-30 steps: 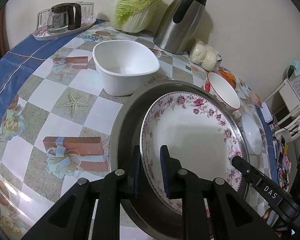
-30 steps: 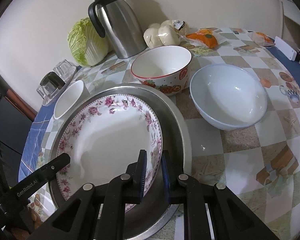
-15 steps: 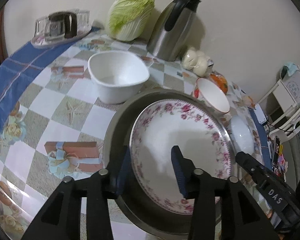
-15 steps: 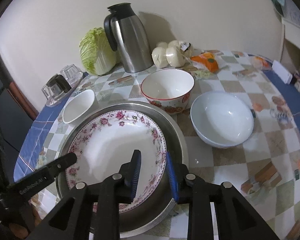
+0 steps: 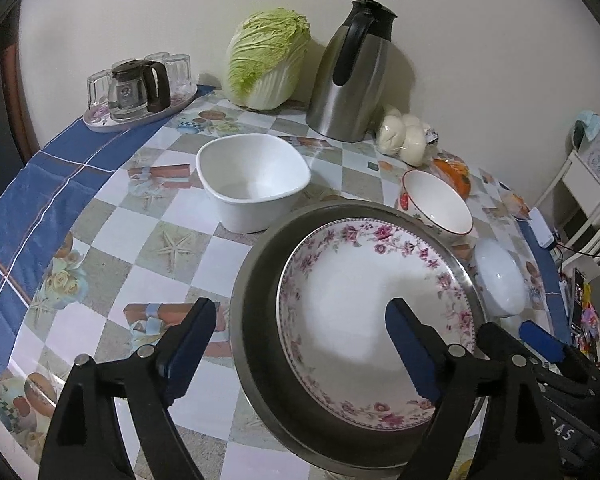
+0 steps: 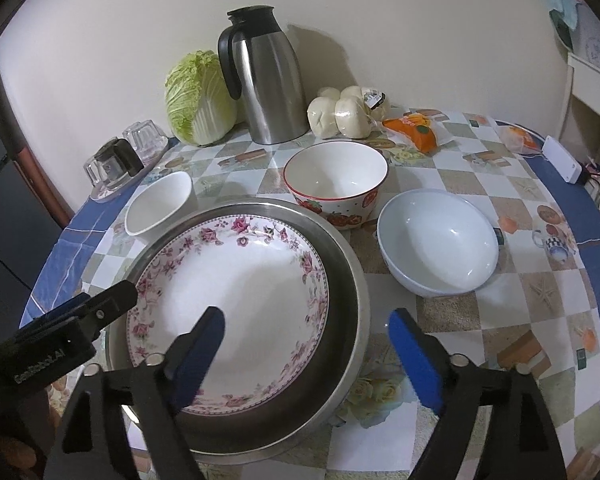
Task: Organize plates and bowls
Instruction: 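Open both grippers to release the pink-floral plate rim, then move both grippers to the rim of the red-rimmed white bowl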
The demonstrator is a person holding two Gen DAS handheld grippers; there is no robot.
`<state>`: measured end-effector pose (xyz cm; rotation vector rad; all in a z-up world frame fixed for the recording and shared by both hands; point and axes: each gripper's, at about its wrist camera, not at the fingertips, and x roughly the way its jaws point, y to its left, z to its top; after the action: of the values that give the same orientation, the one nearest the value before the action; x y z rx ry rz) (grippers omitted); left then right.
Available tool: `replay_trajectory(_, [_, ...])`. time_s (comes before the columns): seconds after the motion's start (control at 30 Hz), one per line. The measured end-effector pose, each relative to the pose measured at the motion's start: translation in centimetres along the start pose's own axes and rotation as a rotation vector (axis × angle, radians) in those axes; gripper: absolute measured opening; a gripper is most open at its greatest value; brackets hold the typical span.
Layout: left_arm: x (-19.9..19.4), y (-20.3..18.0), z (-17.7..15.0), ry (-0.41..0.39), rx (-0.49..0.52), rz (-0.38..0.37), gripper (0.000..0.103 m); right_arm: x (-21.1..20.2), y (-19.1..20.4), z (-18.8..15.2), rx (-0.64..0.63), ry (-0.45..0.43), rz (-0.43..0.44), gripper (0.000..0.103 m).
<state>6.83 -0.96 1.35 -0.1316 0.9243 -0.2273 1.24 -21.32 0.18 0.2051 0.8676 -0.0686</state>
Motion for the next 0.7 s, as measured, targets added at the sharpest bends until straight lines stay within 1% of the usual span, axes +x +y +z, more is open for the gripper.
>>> replay_trajectory(0.03, [0.0, 0.1, 0.0, 0.001, -0.001, 0.008, 0.089, 0.0, 0.0, 0.0, 0.002, -0.001, 0.001, 0.091])
replay_trajectory(0.1, [0.0, 0.1, -0.1, -0.003, 0.0, 0.031, 0.092, -0.2, -0.2, 0.0, 0.008, -0.002, 0.004, 0.1])
replay_trajectory(0.13, [0.0, 0.2, -0.1, -0.007, 0.0, 0.041, 0.092, -0.2, -0.3, 0.0, 0.01, -0.003, 0.006, 0.103])
replay_trajectory(0.23, [0.0, 0.3, -0.1, -0.02, 0.0, 0.082, 0.096, -0.3, -0.4, 0.0, 0.008, -0.006, -0.003, 0.103])
replay_trajectory(0.27, [0.0, 0.4, -0.1, -0.022, 0.0, 0.096, 0.101, -0.3, -0.5, 0.0, 0.008, -0.008, -0.007, 0.103])
replay_trajectory(0.3, [0.0, 0.4, -0.1, -0.026, 0.0, 0.103, 0.102, -0.4, -0.5, 0.1, 0.01, -0.014, -0.008, 0.103])
replay_trajectory(0.47, [-0.4, 0.4, 0.1, -0.074, 0.004, 0.118, 0.102, -0.7, -1.1, 0.7, 0.042, -0.044, 0.012, 0.103])
replay_trajectory(0.57, [-0.5, 0.1, 0.3, -0.098, 0.008, 0.13, 0.102, -1.5, -1.0, 1.3, 0.036, -0.084, 0.003, 0.103])
replay_trajectory(0.67, [-0.5, 0.1, 0.6, -0.114, -0.001, 0.126, 0.102, -1.7, -1.4, 1.8, 0.067, -0.086, 0.027, 0.103])
replay_trajectory(0.7, [-0.5, 0.1, 0.7, -0.117, -0.003, 0.124, 0.102, -1.6, -1.5, 2.0, 0.074, -0.082, 0.021, 0.103])
